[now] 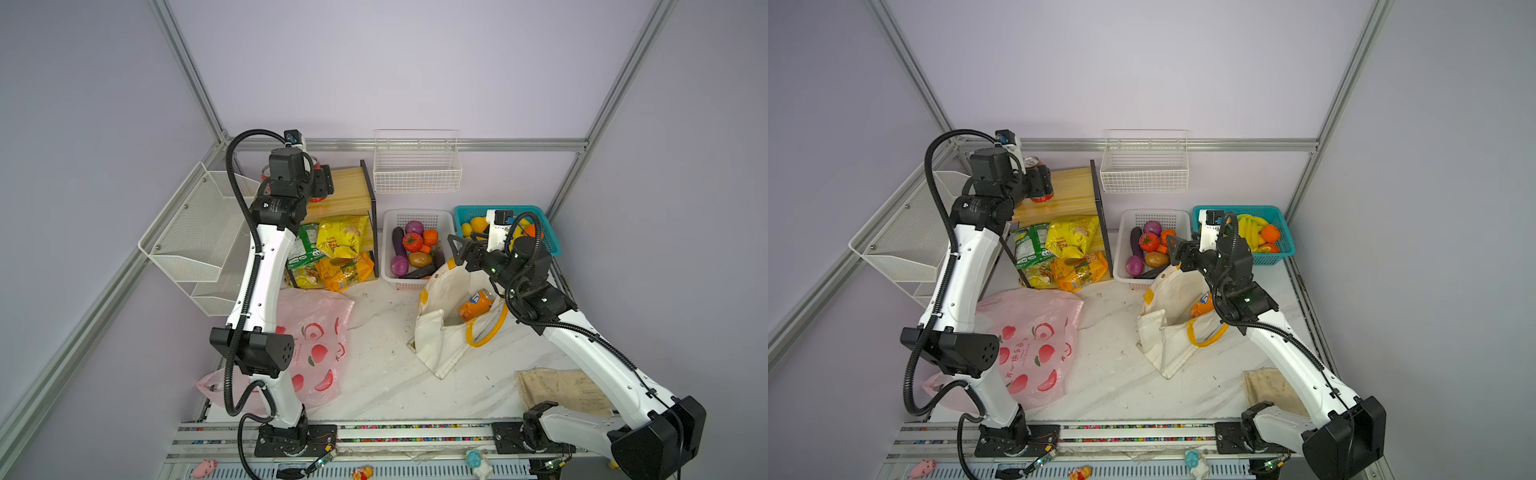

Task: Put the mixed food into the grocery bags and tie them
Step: 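Grasp the red Coca-Cola can with the left gripper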

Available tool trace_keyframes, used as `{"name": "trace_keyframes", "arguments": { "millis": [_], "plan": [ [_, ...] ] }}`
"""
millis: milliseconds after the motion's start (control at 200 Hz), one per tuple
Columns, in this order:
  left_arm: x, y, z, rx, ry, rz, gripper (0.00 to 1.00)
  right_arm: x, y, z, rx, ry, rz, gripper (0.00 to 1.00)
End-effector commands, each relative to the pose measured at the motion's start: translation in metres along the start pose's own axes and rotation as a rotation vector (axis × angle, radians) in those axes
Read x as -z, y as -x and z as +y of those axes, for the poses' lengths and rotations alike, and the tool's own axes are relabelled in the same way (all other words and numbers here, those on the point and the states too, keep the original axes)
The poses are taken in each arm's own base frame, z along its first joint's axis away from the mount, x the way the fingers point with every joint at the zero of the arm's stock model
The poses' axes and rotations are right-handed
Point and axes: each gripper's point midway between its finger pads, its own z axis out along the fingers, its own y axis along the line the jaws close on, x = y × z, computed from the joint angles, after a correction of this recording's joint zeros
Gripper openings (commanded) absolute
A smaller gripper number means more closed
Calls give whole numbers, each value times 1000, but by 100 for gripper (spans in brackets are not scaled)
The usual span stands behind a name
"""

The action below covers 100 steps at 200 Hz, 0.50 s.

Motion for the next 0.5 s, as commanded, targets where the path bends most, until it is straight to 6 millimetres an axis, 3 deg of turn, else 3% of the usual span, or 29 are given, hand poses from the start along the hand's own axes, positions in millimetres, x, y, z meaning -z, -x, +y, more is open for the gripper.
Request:
{"name": "trace_keyframes", "arguments": {
  "millis": [0,495],
  "plan": [
    [15,38,3,-10,-3,-97,83,4,16,6,12,7,-48,80],
    [-24,38,11,-76,62,-134,81,7,8,2,-1,-5,-36,80]
  ]
}}
